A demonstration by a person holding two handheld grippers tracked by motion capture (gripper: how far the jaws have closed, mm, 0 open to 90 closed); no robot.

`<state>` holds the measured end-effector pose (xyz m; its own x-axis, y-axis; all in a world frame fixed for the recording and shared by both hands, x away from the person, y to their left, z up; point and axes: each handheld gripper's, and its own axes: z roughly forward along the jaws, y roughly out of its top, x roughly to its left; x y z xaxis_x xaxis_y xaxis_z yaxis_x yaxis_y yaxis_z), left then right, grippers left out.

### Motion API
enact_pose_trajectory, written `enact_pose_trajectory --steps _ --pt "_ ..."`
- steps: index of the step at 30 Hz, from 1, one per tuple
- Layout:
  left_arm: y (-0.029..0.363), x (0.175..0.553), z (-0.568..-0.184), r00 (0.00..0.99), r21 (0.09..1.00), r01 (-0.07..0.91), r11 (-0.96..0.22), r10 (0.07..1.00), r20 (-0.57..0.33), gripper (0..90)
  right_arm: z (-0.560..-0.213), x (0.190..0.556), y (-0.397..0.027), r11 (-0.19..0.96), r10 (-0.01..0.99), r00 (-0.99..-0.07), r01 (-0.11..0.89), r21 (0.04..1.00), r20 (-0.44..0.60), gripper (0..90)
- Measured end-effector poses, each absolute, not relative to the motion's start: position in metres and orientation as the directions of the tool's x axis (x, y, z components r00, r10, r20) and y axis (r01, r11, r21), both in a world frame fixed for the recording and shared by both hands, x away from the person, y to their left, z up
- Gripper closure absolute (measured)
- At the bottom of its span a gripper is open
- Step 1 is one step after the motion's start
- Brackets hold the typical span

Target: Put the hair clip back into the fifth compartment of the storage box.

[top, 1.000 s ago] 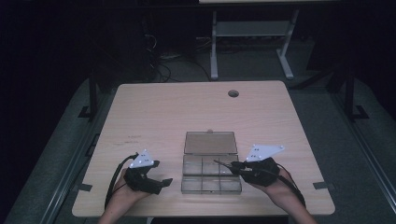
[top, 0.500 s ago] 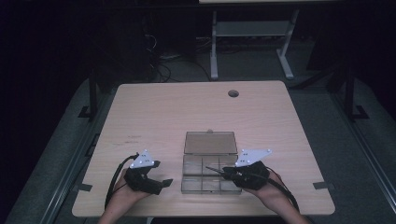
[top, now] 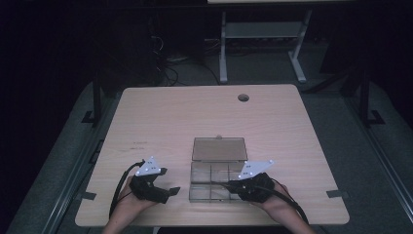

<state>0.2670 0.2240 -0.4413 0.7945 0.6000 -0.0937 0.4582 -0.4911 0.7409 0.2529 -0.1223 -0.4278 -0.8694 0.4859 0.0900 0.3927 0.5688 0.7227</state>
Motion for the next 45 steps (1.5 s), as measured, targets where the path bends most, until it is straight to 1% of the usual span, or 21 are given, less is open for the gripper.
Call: enact_pose_trajectory --steps 33,40,45 --pt "0.2218 0.2667 -0.4417 0.794 0.742 0.461 -0.487 0.599 -0.101 14.0 -0.436 0.257 -0.1183 0.588 0.486 -0.868 0.41 0.698 0.101 76.4" --pt "0.2216 0.2666 -0.4417 0.795 0.741 0.461 -0.488 0.599 -0.1 14.0 -0.4363 0.2578 -0.1187 0.585 0.485 -0.868 0.412 0.699 0.106 75.6" --pt "0.2216 0.2666 -0.4416 0.795 0.741 0.461 -0.488 0.598 -0.1 13.9 -0.4361 0.2578 -0.1188 0.583 0.482 -0.868 0.416 0.698 0.115 73.4"
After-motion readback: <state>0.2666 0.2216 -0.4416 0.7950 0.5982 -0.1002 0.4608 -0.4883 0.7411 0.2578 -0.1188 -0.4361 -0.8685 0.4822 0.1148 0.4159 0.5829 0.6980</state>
